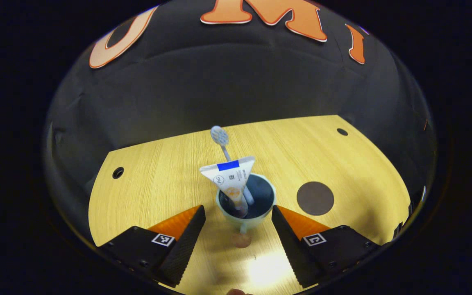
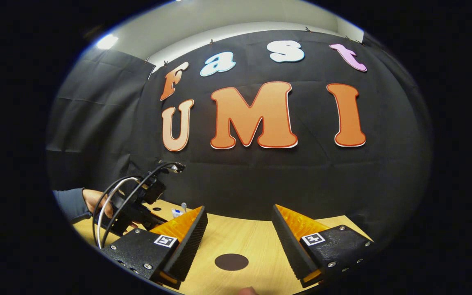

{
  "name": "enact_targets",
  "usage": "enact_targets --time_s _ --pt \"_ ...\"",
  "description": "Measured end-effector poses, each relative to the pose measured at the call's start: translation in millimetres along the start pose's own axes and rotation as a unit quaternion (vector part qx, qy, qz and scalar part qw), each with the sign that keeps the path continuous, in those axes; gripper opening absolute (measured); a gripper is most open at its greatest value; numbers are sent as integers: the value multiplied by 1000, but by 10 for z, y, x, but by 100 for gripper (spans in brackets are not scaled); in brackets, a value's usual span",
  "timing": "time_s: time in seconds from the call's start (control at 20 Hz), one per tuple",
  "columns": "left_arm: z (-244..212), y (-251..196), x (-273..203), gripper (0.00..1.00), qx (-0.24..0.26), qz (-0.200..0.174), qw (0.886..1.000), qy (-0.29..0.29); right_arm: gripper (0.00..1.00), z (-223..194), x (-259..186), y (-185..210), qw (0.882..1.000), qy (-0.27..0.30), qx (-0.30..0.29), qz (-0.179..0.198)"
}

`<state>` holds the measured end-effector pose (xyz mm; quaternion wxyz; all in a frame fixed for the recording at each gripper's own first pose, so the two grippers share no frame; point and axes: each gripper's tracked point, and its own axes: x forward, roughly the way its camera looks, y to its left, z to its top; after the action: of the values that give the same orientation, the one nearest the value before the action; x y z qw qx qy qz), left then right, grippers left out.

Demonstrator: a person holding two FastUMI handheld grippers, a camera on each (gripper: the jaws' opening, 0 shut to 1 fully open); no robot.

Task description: Put the toothbrush and toothpaste on the desktop into the cup, then pick up the cup and place it on the coaster on the desktop.

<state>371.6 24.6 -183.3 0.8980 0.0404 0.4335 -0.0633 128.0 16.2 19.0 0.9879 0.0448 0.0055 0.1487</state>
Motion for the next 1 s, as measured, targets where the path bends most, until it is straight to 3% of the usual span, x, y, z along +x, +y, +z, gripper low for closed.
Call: enact_targets --time_s 0.35,0.6,0.7,0.75,0.8,0.9,0.95,1.0 --pt "-164 -120 128 96 14 -25 995 90 95 28 -297 -66 1000 4 -27 1" --pt "-285 -101 242 70 9 -23 990 139 95 54 -376 -60 1000 2 -30 1" --pt "-342 -71 321 43 -11 -24 988 154 100 78 -400 -83 1000 -2 -30 -8" --pt "-338 -34 352 34 -19 -21 987 160 96 71 -404 -68 1000 -1 -26 -7" --pt "-307 -21 410 29 -23 -21 987 161 96 58 -410 -70 1000 1 -21 -6" --pt "-165 -16 504 34 -23 -21 988 154 96 61 -432 -98 1000 3 -20 -10" --pt "-83 -17 555 27 -22 -21 988 153 96 70 -453 -95 1000 1 -20 -10" --pt "11 -21 627 28 -26 -20 989 147 96 80 -465 -101 1000 -1 -21 -12"
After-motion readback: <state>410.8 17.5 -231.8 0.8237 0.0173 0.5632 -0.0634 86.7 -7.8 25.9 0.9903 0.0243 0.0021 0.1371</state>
